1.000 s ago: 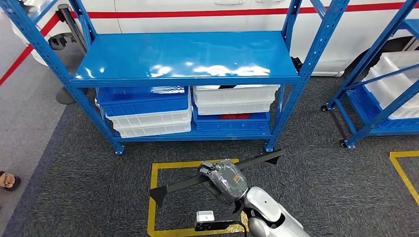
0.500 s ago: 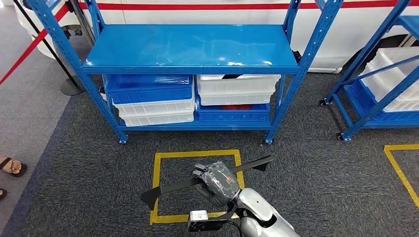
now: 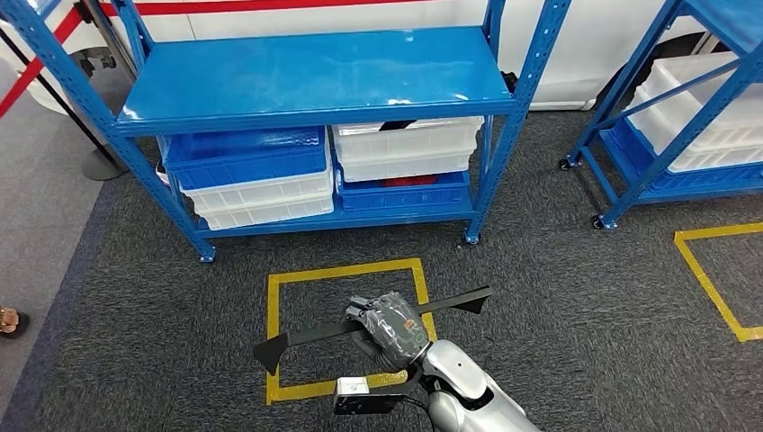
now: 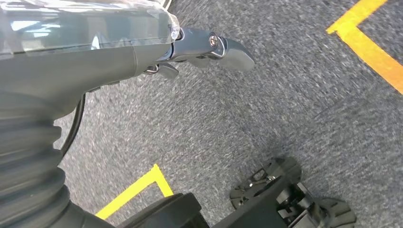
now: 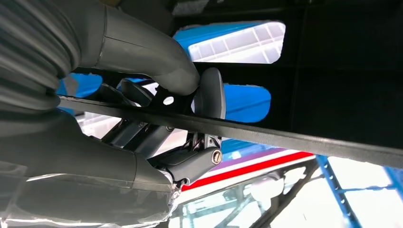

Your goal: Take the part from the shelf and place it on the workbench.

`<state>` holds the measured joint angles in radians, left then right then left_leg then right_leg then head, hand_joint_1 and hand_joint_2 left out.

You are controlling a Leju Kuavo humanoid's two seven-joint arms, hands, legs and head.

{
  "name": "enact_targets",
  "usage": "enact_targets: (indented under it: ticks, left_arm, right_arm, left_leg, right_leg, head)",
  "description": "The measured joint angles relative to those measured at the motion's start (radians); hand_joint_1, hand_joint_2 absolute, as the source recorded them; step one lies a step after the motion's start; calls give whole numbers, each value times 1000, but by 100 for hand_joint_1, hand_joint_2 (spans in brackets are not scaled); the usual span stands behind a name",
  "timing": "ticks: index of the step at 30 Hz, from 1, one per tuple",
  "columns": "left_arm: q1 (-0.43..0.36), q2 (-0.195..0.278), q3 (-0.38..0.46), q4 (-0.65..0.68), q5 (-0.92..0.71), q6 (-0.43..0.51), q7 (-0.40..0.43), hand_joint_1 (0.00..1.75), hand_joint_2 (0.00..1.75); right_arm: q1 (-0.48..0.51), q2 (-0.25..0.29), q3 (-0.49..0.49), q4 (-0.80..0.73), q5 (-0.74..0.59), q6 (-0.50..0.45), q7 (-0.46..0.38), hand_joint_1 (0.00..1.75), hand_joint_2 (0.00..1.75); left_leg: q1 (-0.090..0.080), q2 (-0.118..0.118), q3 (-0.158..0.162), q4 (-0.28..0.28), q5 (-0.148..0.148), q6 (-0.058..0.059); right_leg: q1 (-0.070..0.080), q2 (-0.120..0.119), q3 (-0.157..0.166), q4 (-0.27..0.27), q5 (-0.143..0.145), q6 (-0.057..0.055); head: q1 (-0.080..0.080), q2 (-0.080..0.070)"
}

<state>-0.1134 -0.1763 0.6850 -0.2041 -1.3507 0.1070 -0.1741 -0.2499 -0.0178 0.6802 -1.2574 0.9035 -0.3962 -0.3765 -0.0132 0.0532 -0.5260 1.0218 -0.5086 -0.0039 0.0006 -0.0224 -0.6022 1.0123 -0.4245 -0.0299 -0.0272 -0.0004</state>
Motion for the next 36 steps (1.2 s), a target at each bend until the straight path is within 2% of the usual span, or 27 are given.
enact_targets:
  ticks: [1,3,4,5,6,7,9,11,13,14,16,18,19,20,21,22,23,24,25,26,27,29,31,33,34,35,36]
  left_arm:
    - [0,0,1,0,0,0,0,0,175]
    - [3,0,3,0,1,-1,0,0,175]
    - [5,0,5,0,1,-1,0,0,175]
    - [6,0,6,0,1,-2,0,0,175]
    - [7,0,7,0,1,-2,1,0,175]
    - [7,0,7,0,1,-2,1,0,175]
    - [7,1,8,0,1,-2,1,0,175]
    - [8,1,10,0,2,-1,1,0,175]
    - [8,0,13,0,2,0,1,0,175]
    - [7,0,14,0,2,0,1,0,175]
    - [6,-2,14,0,3,2,1,0,175]
    - [7,-2,15,0,3,3,1,0,175]
    - [8,-2,16,0,3,3,1,0,175]
    - [9,-2,16,0,3,3,1,0,175]
    - [9,-1,17,0,3,2,1,0,175]
    - [8,-1,17,0,2,1,2,0,175]
    - [7,-1,17,0,1,-1,3,0,175]
    - [6,-1,17,0,-1,-4,4,0,175]
    - [5,-1,17,0,-2,-7,6,0,175]
    - [4,-1,17,0,-4,-10,8,0,175]
    - [3,-1,17,0,-4,-12,10,0,175]
    - [3,-1,17,0,-5,-14,13,0,175]
    - [3,-1,18,0,-5,-14,13,0,175]
    - [6,0,18,0,-6,-14,13,0,175]
    - [9,0,18,0,-7,-14,13,0,175]
    - [10,0,18,0,-8,-14,12,0,175]
    - [11,0,18,0,-10,-15,12,0,175]
  right_arm:
    - [0,3,0,0,0,0,1,175,175]
    - [3,9,0,0,4,-1,5,175,175]
    - [6,11,0,0,8,-1,8,175,175]
    - [10,11,0,0,11,-1,11,175,175]
    - [14,12,0,0,14,-1,15,175,175]
    - [17,12,0,-1,17,-1,17,175,175]
    - [21,13,0,-5,23,-1,23,175,175]
    - [24,15,-1,-12,29,-1,28,175,175]
    - [31,16,-3,-19,34,0,30,175,175]
    - [36,16,-5,-22,35,0,30,175,175]
    - [43,15,-10,-28,37,1,30,175,175]
    - [45,15,-15,-33,39,2,30,175,175]
    - [48,15,-17,-34,40,3,31,175,175]
    - [52,15,-18,-34,41,4,31,175,175]
    - [55,15,-20,-34,41,5,31,175,175]
    - [59,15,-22,-35,42,5,31,175,175]
    - [62,15,-25,-38,42,5,32,175,175]
    - [63,15,-27,-41,43,5,33,175,175]
    - [64,15,-29,-47,45,5,36,175,175]
    - [66,16,-31,-52,48,6,39,175,175]
    - [68,16,-32,-57,52,7,43,175,175]
    - [73,16,-35,-64,58,11,48,175,175]
    - [75,18,-39,-69,62,14,50,175,175]
    - [75,21,-43,-71,64,15,51,175,175]
    - [76,22,-44,-71,64,15,51,175,175]
    - [78,22,-46,-70,64,15,51,175,175]
    - [79,22,-47,-70,64,15,51,175,175]
  left_leg:
    - [3,-17,-19,42,-26,-7]
    - [12,-41,-79,173,-89,-19]
    - [15,-43,-109,235,-108,-24]
    - [19,-44,-124,263,-108,-27]
    - [22,-44,-122,253,-88,-30]
    - [25,-48,-100,202,-52,-31]
    - [31,-82,-39,64,12,-30]
    - [33,-113,-12,-3,28,-23]
    - [31,-108,-14,-7,30,-12]
    - [32,-98,-15,-10,35,-4]
    - [34,-79,-16,-18,44,12]
    - [30,-58,-20,-20,47,21]
    - [28,-46,-23,-19,48,22]
    - [26,-34,-24,-18,48,22]
    - [25,-23,-25,-18,48,22]
    - [24,-13,-25,-17,47,21]
    - [24,-4,-25,-16,46,19]
    - [22,4,-24,-15,45,17]
    - [19,11,-23,-14,43,13]
    - [17,18,-23,-13,41,9]
    - [15,24,-22,-13,40,4]
    - [15,32,-20,-13,36,-8]
    - [17,4,-30,17,10,-20]
    - [20,-34,-75,125,-53,-27]
    - [21,-41,-106,195,-83,-29]
    - [22,-43,-131,248,-99,-30]
    - [22,-44,-141,268,-94,-31]
  right_leg:
    - [-4,7,0,-4,3,-4]
    - [-5,22,-3,-4,6,-9]
    - [-6,32,-5,-3,7,-9]
    - [-6,42,-6,-2,8,-8]
    - [-7,52,-6,0,8,-6]
    - [-8,62,-7,3,8,-4]
    - [-9,83,-10,11,8,4]
    - [-9,101,-21,15,13,17]
    - [-11,117,-30,13,22,33]
    - [-12,116,-33,14,22,38]
    - [-11,83,-53,54,-7,47]
    - [-13,43,-107,172,-75,53]
    - [-14,35,-136,239,-104,56]
    - [-15,31,-154,284,-118,58]
    - [-15,29,-152,290,-112,58]
    - [-15,25,-130,256,-90,57]
    - [-14,16,-90,191,-60,53]
    - [-10,-3,-49,119,-39,47]
    - [-5,-18,-19,62,-24,39]
    - [-1,-28,-2,28,-19,31]
    - [4,-31,2,17,-22,24]
    - [2,-11,0,12,-17,13]
    - [-4,5,1,5,-11,1]
    - [-7,21,1,2,-8,-6]
    - [-6,30,1,3,-8,-8]
    - [-6,41,0,4,-8,-8]
    - [-6,52,0,6,-8,-8]
  head:
    - [0,0]
    - [0,0]
    - [0,0]
    - [0,0]
    - [0,0]
    - [0,0]
    - [0,0]
    - [0,0]
    - [0,0]
    - [0,0]
    - [0,0]
    - [0,0]
    - [0,0]
    - [0,0]
    - [0,0]
    - [0,0]
    - [0,0]
    - [0,0]
    - [0,0]
    - [0,0]
    - [0,0]
    - [0,0]
    - [0,0]
    - [0,0]
    - [0,0]
    - [0,0]
    - [0,0]
